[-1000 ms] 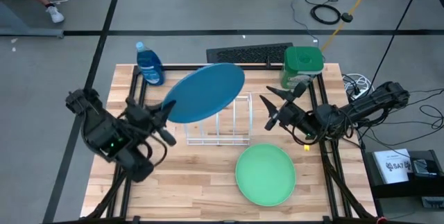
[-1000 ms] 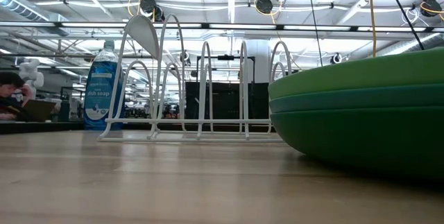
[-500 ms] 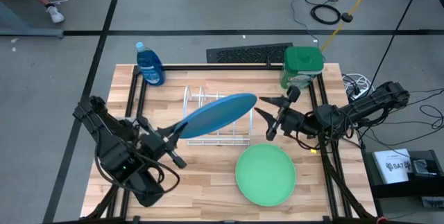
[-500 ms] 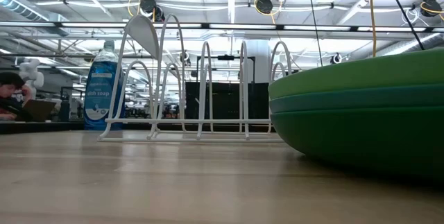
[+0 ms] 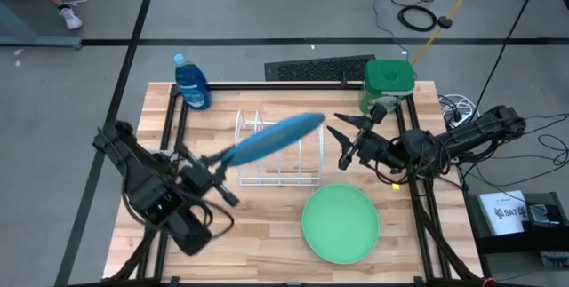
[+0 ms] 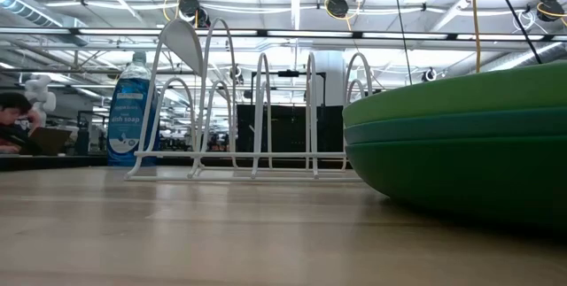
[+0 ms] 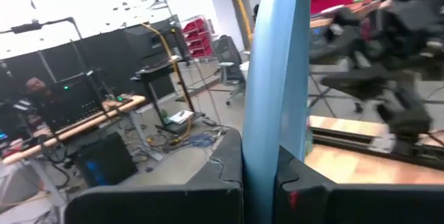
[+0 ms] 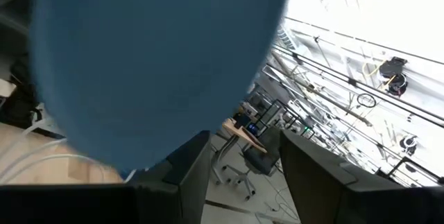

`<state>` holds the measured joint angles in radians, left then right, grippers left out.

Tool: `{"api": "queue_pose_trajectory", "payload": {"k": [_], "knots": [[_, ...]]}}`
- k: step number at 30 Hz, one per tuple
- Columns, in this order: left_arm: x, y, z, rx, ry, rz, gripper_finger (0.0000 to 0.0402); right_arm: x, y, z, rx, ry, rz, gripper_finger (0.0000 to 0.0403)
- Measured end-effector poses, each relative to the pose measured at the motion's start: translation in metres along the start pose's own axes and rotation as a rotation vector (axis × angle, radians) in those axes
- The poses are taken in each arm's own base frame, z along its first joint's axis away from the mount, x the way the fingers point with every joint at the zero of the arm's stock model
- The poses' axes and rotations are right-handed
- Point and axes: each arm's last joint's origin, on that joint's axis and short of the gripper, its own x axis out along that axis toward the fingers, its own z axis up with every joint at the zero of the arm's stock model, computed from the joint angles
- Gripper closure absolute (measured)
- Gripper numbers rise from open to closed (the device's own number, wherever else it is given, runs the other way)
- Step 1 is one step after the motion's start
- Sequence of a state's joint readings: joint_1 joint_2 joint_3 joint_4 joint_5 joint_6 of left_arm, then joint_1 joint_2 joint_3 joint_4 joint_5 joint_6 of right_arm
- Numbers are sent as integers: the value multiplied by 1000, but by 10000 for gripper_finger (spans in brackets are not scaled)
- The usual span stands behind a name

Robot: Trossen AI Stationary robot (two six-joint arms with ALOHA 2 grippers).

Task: Sort dishes
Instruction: Put the blue plate in the dish rack

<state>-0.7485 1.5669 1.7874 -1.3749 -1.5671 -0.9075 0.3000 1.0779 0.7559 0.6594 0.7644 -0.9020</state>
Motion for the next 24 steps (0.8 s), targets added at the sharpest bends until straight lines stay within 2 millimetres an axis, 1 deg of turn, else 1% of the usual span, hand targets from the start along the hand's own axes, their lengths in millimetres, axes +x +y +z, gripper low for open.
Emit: {"api": "queue_pose_trajectory", "payload": {"k": [5, 10, 12, 13, 17, 21, 24], "knots": [[8, 38, 14, -54, 2, 37, 396, 0, 0, 0, 0, -1, 0, 239], [7, 69, 18, -94, 2, 39, 396, 1, -2, 0, 5, -7, -7, 239], [5, 86, 18, -130, 0, 28, 396, 1, -2, 0, 3, -6, -7, 239], [4, 93, 18, -176, 0, 23, 396, 1, -2, 0, 3, -7, -7, 239], [4, 117, 6, -227, 0, 26, 396, 1, -1, 0, 2, -6, -7, 239], [7, 138, -16, -287, 3, 54, 396, 1, -1, -1, -5, -1, -2, 239], [9, 148, -35, -321, 9, 73, 396, 1, 0, -1, -9, 4, 0, 239]]}}
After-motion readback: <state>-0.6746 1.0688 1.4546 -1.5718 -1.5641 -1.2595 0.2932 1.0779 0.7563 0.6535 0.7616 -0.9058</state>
